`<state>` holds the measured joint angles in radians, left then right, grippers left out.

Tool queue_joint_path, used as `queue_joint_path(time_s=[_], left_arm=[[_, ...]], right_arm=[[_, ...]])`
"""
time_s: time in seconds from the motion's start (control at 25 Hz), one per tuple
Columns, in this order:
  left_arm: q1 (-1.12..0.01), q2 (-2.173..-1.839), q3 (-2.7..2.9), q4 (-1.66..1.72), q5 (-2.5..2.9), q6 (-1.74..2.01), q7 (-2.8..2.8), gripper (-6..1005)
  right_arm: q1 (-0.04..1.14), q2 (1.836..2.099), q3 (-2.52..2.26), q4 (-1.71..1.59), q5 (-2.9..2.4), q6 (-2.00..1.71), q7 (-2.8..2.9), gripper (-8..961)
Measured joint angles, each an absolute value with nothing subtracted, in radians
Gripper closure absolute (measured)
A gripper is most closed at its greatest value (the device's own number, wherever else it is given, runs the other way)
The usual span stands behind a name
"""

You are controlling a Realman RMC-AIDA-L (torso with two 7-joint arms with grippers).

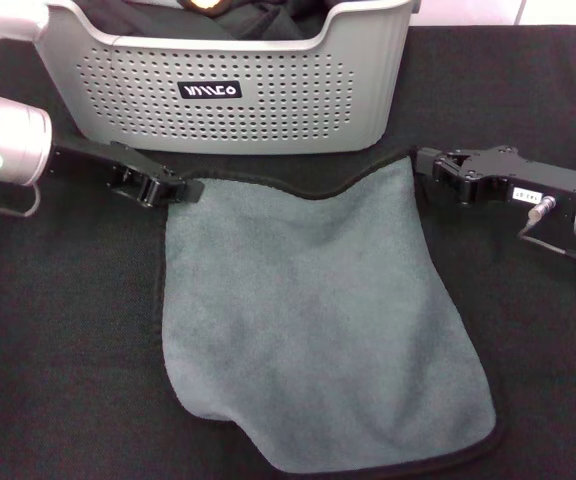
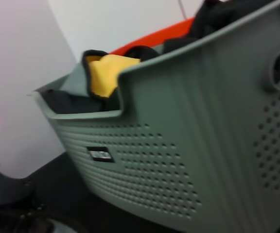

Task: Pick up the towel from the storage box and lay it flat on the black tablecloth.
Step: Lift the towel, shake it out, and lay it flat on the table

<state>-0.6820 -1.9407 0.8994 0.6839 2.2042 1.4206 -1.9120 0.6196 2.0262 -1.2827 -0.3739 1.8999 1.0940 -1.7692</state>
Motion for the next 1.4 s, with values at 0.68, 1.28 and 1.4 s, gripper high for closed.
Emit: queue_joint_path(time_s=[0.68,1.28,1.4], left_arm=[[-0.685,-1.971,0.895,0.683,2.255,1.307,-1.911,986],[-0.679,-1.976,0.899,0.665,2.262,1.281,-1.905,987],[-0.680,-1.976,0.899,0.664,2.262,1.281,-1.904,986]], right_arm=[[0.631,2.028,-1.308,-0.364,1.907,0.969,-1.723,953],[0.652,2.028,-1.308,-0.363,1.905,0.954,-1.726,952],[0.652,2.028,-1.308,-0.363,1.904,0.954,-1.726,952]])
